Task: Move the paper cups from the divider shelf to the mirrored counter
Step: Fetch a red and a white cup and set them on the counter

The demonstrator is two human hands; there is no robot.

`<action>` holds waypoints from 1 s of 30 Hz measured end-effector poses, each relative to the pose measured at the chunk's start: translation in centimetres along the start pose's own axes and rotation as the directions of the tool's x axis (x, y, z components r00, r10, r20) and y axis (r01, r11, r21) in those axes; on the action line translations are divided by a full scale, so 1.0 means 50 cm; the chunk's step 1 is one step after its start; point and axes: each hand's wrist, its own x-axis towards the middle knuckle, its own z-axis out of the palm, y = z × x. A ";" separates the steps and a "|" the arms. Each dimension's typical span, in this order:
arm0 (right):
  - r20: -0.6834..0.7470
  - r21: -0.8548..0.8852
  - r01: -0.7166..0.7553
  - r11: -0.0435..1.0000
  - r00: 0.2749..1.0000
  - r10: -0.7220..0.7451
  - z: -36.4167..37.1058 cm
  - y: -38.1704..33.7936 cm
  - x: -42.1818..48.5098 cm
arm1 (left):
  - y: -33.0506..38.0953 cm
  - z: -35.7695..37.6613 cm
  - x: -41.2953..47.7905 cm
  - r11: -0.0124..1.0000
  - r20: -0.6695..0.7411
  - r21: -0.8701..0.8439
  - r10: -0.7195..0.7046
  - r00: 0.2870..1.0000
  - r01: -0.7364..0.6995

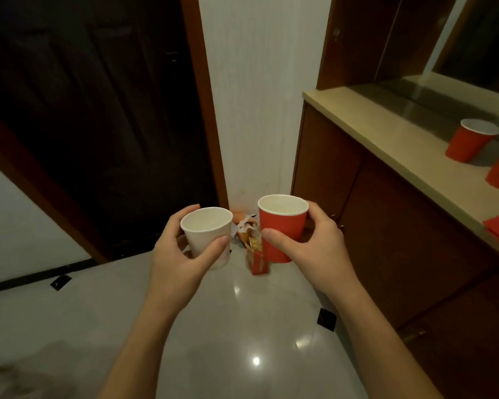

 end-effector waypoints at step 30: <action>-0.575 -0.148 -0.175 0.973 0.816 0.059 -0.082 0.081 0.714 | -0.166 0.438 0.909 0.938 0.536 -0.346 0.173 0.826 0.028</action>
